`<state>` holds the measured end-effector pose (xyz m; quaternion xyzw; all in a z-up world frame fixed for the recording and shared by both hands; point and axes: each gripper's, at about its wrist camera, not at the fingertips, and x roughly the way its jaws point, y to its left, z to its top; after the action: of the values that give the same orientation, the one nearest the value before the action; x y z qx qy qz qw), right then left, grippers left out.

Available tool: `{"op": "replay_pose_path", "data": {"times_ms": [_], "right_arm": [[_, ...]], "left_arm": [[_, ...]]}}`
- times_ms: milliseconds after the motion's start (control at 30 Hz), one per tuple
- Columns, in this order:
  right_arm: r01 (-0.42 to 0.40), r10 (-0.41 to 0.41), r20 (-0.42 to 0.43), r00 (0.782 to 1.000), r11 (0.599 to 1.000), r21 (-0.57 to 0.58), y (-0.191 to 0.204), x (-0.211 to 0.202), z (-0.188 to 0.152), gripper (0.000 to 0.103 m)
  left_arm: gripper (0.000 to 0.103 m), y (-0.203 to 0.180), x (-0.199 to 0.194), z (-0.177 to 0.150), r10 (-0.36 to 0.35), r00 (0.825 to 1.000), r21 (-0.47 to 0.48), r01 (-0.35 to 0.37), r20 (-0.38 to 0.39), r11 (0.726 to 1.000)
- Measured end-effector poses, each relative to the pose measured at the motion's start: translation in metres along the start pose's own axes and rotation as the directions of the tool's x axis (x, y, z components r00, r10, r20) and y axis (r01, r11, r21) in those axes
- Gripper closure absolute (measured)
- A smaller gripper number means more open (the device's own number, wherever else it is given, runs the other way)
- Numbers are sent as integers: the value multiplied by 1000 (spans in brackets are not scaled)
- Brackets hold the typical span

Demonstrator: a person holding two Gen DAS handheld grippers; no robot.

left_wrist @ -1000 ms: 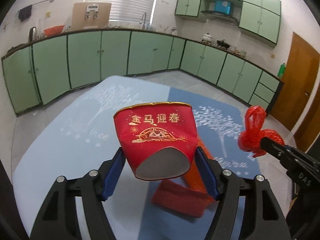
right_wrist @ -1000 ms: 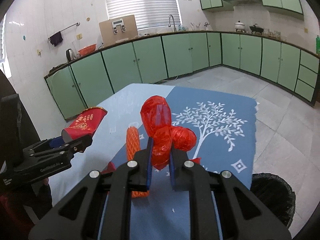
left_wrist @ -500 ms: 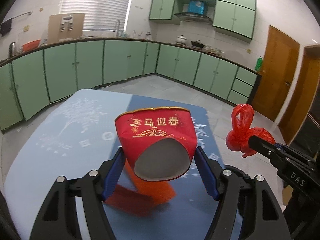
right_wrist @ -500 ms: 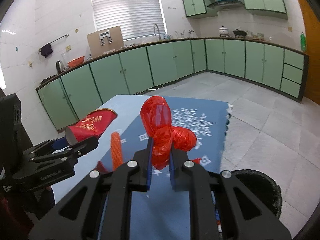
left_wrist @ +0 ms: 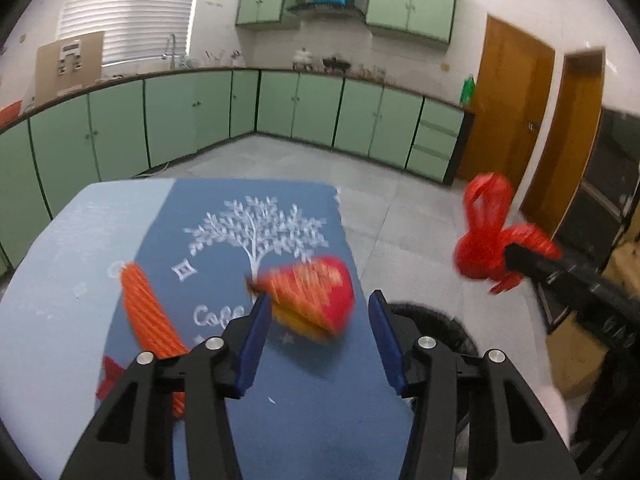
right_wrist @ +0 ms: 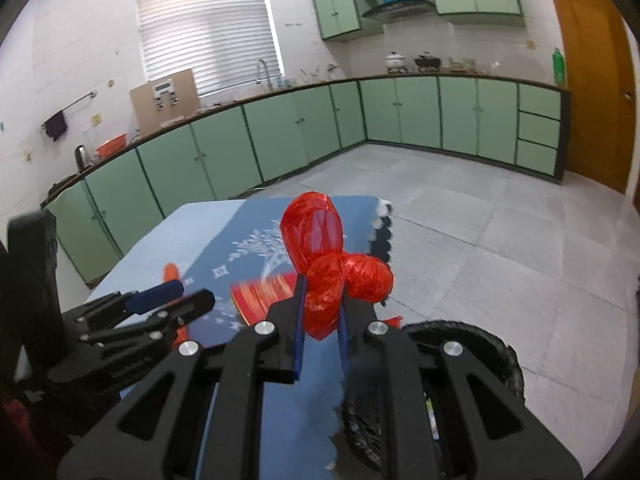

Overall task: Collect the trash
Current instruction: 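Carry the red cup in the left gripper while the right carries the red bag over the bin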

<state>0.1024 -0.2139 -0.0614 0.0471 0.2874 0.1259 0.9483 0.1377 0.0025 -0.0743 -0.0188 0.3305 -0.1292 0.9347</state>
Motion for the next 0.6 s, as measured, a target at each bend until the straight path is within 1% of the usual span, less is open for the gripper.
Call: {"op": "replay_pose_path", "data": {"times_ms": [100, 167, 200, 233, 300, 400, 500, 600], "right_arm": [[10, -10, -18, 1000, 1000, 14, -8, 4, -8, 90], [14, -14, -27, 1000, 1000, 21, -11, 7, -12, 90], [14, -14, -29, 999, 1000, 25, -12, 8, -12, 90], [15, -14, -31, 999, 1000, 26, -13, 9, -13, 90], [15, -14, -32, 999, 1000, 23, -10, 10, -12, 90], [10, -10, -27, 1000, 1000, 18, -9, 13, -11, 90], [4, -4, -29, 1000, 1000, 21, -10, 19, -10, 90], [2, -2, -33, 999, 1000, 22, -10, 25, -8, 90]], "left_arm": [[53, -2, 16, -14, 9, 998, 5, -9, -61, 1000], [53, -4, 19, -20, 16, 997, 9, -15, -78, 1000], [51, -4, 21, -21, 21, 996, 13, -20, -82, 1000], [49, -5, 20, -24, 24, 996, 13, -23, -81, 1000], [37, -4, 19, -22, 36, 997, 14, -35, -69, 999], [33, 0, 23, -17, 60, 997, 18, -59, -50, 998], [32, 4, 33, -11, 69, 996, 3, -69, -59, 998], [30, 8, 47, -7, 99, 993, -4, -99, -66, 995]]}}
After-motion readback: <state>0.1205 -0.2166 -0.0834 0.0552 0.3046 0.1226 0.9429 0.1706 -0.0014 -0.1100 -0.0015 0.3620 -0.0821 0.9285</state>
